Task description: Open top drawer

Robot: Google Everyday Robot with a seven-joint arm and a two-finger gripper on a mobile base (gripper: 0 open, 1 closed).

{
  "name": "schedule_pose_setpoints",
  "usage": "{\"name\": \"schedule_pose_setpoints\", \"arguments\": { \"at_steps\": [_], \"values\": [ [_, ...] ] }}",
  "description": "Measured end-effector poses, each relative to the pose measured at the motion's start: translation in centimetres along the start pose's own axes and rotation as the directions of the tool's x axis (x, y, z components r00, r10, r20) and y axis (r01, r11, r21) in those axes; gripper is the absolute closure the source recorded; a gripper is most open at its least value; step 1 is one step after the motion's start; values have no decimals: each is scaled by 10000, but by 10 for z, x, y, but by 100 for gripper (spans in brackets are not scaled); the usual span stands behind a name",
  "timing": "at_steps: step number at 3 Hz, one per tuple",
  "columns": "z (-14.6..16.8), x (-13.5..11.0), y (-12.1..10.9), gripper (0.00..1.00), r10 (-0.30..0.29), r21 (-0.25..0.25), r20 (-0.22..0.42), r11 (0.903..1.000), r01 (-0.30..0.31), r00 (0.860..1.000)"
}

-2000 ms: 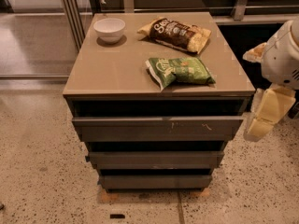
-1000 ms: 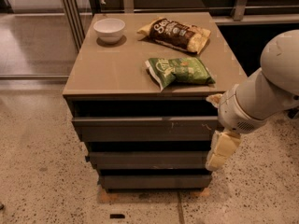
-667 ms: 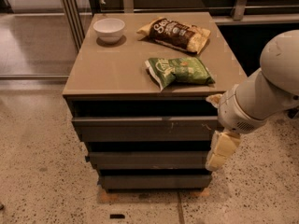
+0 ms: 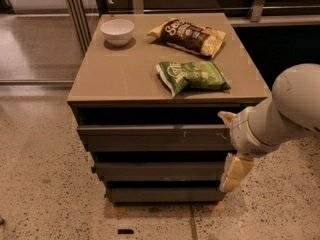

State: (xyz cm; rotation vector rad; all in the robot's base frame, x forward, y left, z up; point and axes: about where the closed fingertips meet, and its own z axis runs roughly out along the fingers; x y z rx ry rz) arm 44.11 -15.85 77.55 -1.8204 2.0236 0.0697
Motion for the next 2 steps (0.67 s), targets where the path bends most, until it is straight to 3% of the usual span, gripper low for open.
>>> {"name": "schedule_pose_setpoints", "arguments": {
  "at_steps": [2],
  "values": [
    [52,6,-6,0,-429,612,779,9974,382,9960]
  ]
}}
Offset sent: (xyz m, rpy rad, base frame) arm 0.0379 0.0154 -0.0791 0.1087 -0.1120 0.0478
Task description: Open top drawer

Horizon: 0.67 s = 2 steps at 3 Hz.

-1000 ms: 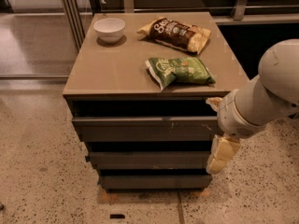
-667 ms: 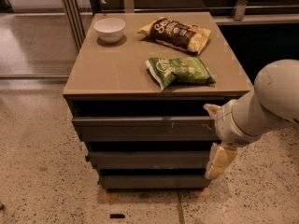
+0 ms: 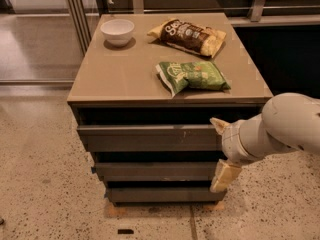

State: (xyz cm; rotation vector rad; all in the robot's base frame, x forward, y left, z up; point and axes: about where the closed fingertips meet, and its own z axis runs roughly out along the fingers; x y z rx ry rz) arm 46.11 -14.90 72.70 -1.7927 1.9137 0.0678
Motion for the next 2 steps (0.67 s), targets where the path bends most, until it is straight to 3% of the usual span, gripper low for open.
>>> {"name": "schedule_pose_setpoints", "arguments": {
  "at_steps": [2],
  "values": [
    [44,4,-26,0,-188,112,214,9998,186,9996]
  ]
}}
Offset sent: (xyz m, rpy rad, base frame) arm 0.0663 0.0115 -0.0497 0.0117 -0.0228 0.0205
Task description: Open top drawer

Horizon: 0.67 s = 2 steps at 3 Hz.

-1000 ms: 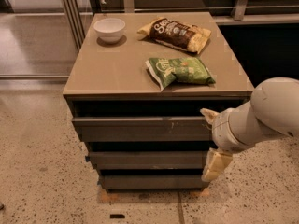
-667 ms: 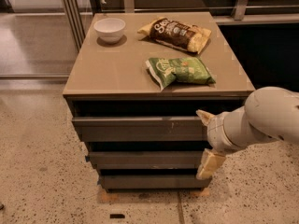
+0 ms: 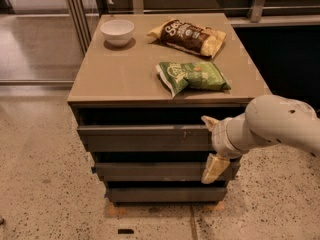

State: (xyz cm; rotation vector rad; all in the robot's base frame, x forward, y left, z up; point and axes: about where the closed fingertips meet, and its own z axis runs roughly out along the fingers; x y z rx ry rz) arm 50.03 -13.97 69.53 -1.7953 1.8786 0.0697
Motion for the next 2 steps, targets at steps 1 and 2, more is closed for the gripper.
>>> {"name": "schedule_pose_setpoints", "arguments": {
  "at_steps": [1,2],
  "values": [
    [16,2,-11,0,-48,-66,-42,10000,48,10000],
    [31,5,-19,0,-72,-198,-127,9998,69,9999]
  ]
}}
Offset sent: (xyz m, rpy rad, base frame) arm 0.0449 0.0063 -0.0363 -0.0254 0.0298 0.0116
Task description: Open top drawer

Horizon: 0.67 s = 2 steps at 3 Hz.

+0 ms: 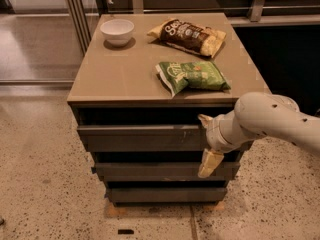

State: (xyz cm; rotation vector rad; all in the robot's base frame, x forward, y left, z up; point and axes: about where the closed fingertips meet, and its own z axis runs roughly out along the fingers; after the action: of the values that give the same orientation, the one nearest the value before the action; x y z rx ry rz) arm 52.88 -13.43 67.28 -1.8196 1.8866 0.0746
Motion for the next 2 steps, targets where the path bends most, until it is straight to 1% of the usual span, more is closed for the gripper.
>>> {"name": "schedule_pose_setpoints", "arguments": {
  "at_steps": [1,2],
  "values": [
    [16,1,-7,0,-24,-208,-109,9998,22,9999],
    [30,-2,-15,0,-92,-375,-148,9993,86,9998]
  ]
}}
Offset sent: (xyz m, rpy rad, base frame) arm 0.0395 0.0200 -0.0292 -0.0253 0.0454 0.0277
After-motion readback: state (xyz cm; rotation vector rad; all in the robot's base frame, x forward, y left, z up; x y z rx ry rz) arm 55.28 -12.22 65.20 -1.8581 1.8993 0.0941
